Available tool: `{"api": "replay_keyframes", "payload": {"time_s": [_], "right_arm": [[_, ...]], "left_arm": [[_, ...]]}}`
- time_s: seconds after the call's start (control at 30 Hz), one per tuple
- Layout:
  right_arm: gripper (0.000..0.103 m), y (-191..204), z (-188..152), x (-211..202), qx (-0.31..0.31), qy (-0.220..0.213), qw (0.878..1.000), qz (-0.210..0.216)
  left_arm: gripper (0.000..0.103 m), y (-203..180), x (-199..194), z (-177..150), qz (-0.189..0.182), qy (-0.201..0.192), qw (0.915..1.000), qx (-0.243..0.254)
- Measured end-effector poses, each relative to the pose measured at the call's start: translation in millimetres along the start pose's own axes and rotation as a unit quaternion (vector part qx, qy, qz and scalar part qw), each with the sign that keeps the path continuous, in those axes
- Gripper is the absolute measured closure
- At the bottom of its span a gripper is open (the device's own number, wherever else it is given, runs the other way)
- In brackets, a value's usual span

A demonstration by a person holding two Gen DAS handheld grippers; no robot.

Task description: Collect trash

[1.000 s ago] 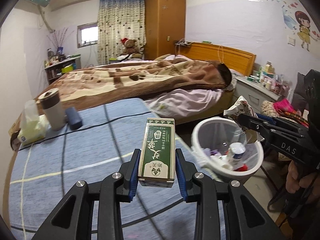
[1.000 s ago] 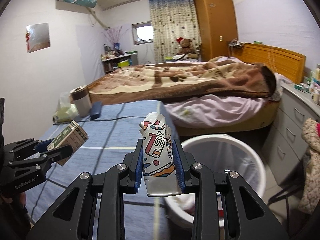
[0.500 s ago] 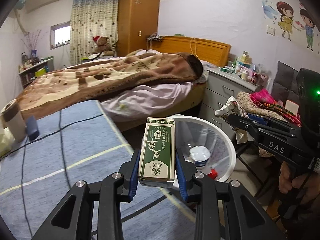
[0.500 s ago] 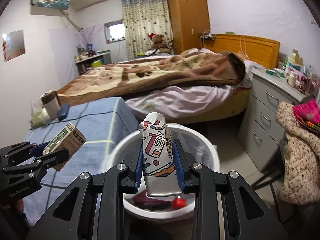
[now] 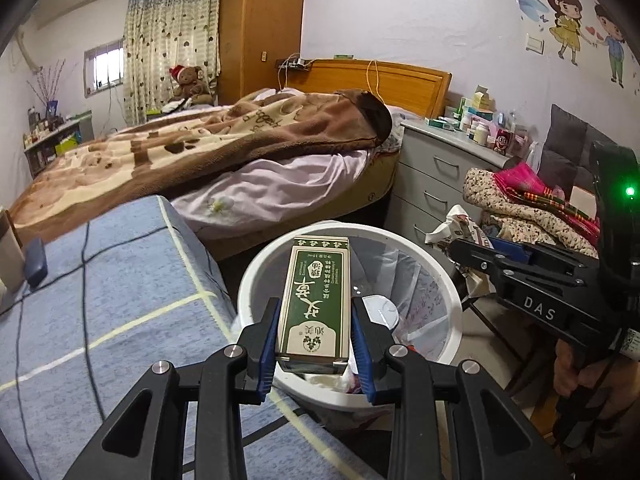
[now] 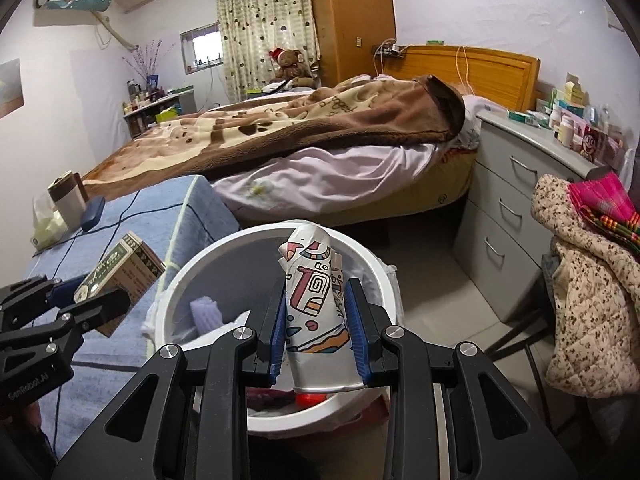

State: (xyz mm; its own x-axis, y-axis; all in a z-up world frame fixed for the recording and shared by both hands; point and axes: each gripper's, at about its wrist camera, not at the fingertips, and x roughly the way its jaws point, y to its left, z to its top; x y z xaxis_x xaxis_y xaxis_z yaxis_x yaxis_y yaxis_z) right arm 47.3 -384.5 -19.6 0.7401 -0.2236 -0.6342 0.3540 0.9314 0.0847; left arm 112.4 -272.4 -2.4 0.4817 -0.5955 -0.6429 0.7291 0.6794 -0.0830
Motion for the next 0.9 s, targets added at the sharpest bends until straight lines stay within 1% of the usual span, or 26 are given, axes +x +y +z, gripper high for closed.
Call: {"api": "replay_keyframes", "payload": {"time_s": [0.1, 0.27, 0.3, 0.37, 0.4, 0.43, 0.47, 0.5, 0.67, 0.8, 0.9], "right_arm": [[0.074, -3, 0, 6, 0.001, 0.007, 1.0, -0.009], [0.074, -2, -2, 17, -0.005, 0.02, 1.0, -0.005], [0.074, -3, -1, 18, -0.005, 0.022, 1.0, -0.007], [0.073, -3, -2, 21, -0.006, 0.027, 1.0, -0.008], [0.065, -2, -3, 22, -0.007, 0.029, 1.0, -0.009], [0.053, -2, -4, 22, -0.01, 0.029, 0.999, -0.01], [0.048, -2, -4, 22, -0.01, 0.029, 0.999, -0.009], [0.047, -2, -4, 21, -0.009, 0.028, 1.0, -0.006], [0.046, -5, -3, 12, 0.002, 0.017, 1.0, -0.002], [0.046, -2, -5, 3, 0.005, 0.006, 1.0, 0.0], [0.046, 2, -6, -1, 0.004, 0.0, 1.0, 0.003]], "left_arm": [[0.07, -2, 7, 1, -0.003, 0.004, 1.0, -0.006], [0.069, -1, 16, 1, -0.002, 0.008, 0.9999, -0.012], [0.067, -1, 17, 1, -0.003, 0.009, 0.9999, -0.013], [0.059, 1, 20, 1, -0.002, 0.011, 0.9998, -0.016], [0.054, 1, 20, 1, 0.002, 0.011, 0.9998, -0.015], [0.052, 1, 19, 1, 0.004, 0.01, 0.9998, -0.014], [0.052, 2, 18, 1, 0.004, 0.008, 0.9998, -0.015], [0.052, 2, 18, 1, 0.003, 0.009, 0.9998, -0.016], [0.051, 3, 12, 0, 0.013, 0.005, 0.9997, -0.019], [0.045, 6, 4, -2, 0.021, -0.001, 0.9994, -0.028], [0.044, 9, -4, -3, 0.025, -0.007, 0.9991, -0.033]]}}
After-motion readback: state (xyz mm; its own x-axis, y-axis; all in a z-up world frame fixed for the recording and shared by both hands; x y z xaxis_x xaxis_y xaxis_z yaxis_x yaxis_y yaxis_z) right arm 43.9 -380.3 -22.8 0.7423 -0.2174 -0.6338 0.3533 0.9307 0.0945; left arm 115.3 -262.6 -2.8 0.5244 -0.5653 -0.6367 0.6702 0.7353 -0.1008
